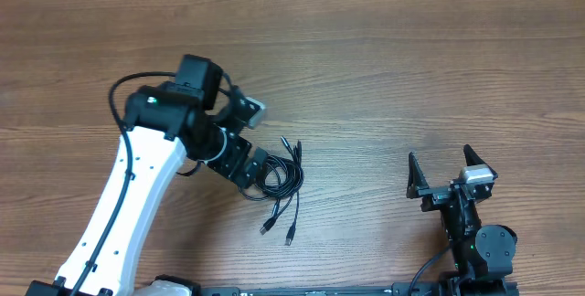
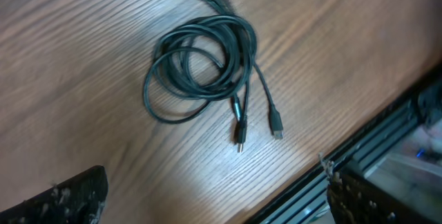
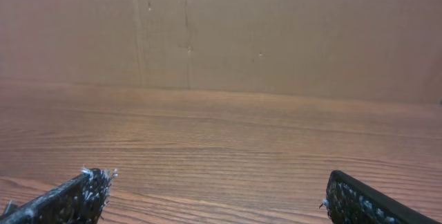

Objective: Untangle cables
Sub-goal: 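Move the left gripper over the black cable bundle and lower it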

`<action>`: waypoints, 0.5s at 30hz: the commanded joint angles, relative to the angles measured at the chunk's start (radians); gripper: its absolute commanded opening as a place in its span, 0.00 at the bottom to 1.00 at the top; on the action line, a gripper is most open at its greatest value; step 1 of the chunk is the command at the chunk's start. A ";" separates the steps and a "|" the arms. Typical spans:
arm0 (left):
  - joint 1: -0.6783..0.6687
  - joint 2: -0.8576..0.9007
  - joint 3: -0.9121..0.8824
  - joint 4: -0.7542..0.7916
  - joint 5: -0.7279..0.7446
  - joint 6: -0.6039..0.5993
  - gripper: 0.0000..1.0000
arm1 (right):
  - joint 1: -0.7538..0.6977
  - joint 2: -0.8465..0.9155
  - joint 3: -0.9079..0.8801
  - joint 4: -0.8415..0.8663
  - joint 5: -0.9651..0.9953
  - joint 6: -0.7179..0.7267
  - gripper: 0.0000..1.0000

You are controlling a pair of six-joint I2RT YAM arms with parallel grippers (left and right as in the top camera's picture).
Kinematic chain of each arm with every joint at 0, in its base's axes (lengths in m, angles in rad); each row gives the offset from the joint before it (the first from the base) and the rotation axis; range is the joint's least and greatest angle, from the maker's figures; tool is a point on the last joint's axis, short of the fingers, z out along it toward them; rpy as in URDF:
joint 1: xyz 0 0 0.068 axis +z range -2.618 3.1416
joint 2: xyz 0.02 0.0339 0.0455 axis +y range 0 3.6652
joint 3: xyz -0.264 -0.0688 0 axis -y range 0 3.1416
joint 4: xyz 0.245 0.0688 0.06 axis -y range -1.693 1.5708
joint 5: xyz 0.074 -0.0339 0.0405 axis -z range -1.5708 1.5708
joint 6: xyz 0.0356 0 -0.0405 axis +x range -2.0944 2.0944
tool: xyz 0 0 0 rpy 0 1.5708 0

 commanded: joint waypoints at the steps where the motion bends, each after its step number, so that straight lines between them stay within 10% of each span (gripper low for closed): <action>1: -0.045 0.010 -0.002 0.021 -0.041 0.125 0.99 | -0.003 -0.009 -0.010 0.002 0.006 -0.002 1.00; 15: -0.077 0.127 -0.006 0.098 -0.067 0.236 1.00 | -0.003 -0.009 -0.010 0.002 0.006 -0.002 1.00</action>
